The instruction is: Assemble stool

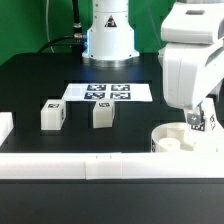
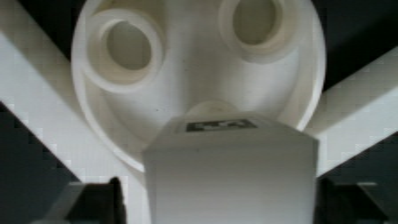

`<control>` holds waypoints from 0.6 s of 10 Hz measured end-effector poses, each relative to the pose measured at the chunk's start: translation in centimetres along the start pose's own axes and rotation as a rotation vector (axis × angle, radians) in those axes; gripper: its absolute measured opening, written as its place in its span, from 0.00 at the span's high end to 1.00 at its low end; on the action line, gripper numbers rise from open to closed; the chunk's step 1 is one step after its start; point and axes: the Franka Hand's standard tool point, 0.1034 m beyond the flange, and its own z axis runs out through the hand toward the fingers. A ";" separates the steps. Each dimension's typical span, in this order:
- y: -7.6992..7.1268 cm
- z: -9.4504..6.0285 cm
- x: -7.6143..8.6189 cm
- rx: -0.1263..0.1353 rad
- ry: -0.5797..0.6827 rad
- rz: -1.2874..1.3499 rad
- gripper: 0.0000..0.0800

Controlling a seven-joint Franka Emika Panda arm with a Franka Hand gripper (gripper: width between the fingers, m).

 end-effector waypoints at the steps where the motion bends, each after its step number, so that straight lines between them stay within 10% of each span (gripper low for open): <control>1: 0.0 0.0 0.0 0.000 0.000 0.015 0.55; 6: -0.3 0.1 0.1 0.013 0.008 0.388 0.58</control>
Offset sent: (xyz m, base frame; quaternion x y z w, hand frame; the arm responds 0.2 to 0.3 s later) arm 0.0000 0.0000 0.0000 0.0000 0.0000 0.1938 0.9810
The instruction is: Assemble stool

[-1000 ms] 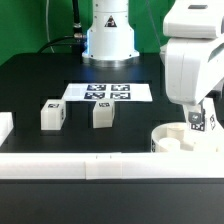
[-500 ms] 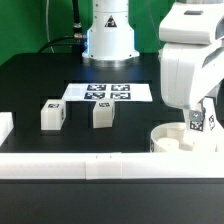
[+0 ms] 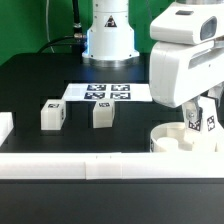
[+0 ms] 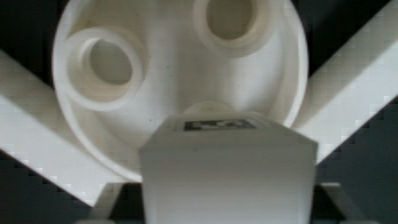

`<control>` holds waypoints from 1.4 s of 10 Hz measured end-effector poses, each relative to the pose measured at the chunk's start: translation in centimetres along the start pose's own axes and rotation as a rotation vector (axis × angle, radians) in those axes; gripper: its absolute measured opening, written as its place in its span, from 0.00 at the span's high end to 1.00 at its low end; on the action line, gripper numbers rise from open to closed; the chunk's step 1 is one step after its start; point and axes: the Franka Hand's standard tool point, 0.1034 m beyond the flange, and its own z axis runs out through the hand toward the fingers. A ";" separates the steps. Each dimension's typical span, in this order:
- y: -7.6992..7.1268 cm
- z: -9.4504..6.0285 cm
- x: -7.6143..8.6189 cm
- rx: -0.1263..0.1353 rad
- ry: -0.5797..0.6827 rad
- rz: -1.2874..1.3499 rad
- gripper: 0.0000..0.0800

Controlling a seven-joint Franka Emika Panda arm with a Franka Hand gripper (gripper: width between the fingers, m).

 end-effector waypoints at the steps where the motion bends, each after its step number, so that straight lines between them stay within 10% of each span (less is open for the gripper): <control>1: -0.1 0.0 0.0 0.007 0.004 0.164 0.58; 11: -0.5 0.1 0.2 0.020 0.020 1.024 0.58; 14: -0.7 0.2 0.3 0.073 0.022 1.396 0.58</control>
Offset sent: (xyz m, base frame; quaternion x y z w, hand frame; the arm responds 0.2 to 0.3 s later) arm -0.0117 0.0204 -0.0137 0.0337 -0.0093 0.3383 0.9404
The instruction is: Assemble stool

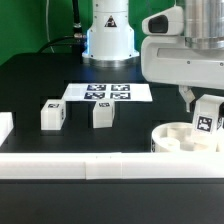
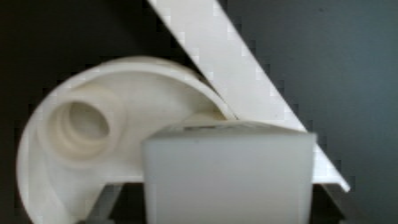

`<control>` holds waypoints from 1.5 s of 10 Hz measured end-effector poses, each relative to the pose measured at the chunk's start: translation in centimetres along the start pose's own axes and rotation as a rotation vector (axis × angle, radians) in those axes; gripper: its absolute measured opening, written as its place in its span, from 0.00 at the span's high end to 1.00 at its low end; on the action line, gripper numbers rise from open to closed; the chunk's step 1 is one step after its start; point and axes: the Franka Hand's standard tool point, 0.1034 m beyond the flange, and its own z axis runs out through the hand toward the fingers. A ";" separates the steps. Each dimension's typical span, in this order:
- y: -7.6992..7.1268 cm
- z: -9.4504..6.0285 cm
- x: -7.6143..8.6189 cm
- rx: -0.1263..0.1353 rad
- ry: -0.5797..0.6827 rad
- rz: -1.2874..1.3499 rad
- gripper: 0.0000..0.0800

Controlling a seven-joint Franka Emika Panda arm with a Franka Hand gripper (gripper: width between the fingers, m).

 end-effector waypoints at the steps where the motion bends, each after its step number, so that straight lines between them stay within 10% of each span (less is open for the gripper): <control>1: 0.0 0.0 0.0 0.009 -0.009 0.092 0.58; 8: -0.3 0.1 -0.3 0.053 -0.043 0.600 0.58; 12: -0.4 0.1 -0.1 0.169 -0.083 1.010 0.58; 15: -0.5 0.1 0.0 0.200 -0.117 1.208 0.58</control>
Offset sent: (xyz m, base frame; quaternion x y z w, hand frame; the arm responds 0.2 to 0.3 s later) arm 0.0000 0.0000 0.0000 0.0000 0.0000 0.1938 0.9810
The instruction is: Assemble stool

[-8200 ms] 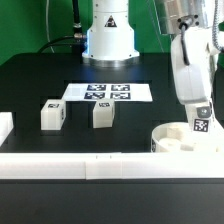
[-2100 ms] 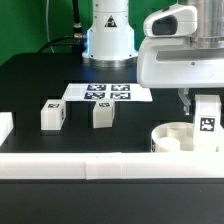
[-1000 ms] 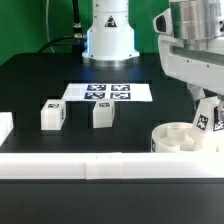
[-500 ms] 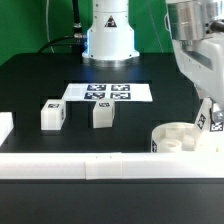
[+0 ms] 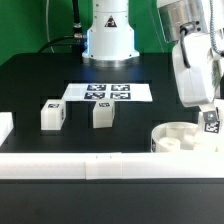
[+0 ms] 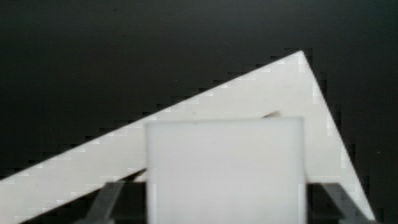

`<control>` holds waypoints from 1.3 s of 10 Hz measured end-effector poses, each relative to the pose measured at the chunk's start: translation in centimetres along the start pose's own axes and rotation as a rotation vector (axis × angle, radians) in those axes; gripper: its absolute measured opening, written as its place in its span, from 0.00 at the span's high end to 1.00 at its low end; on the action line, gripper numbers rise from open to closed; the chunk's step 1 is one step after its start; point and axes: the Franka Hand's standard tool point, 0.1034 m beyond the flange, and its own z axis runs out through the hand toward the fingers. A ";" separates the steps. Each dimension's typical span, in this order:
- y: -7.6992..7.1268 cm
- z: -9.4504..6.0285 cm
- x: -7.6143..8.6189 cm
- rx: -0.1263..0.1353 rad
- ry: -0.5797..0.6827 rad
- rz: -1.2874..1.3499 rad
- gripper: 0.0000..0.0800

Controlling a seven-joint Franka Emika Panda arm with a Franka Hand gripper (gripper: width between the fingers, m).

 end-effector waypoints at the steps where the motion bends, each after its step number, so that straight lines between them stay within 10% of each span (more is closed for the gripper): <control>1: -0.1 0.0 0.0 0.008 -0.004 0.057 0.58; 4: -0.2 -0.1 0.0 0.012 -0.015 0.134 0.57; 5: -0.4 -0.4 -0.1 0.017 -0.017 0.082 0.31; 7: -0.9 -2.1 -0.7 0.026 -0.030 0.014 0.21; 10: -1.7 -6.9 -1.5 0.062 -0.067 -0.061 0.19; 13: -1.6 -7.1 -1.8 0.063 -0.072 -0.063 0.19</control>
Offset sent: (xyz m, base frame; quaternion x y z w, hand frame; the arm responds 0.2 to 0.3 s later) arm 0.0000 0.0000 0.0000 0.0000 0.0000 0.1296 0.9916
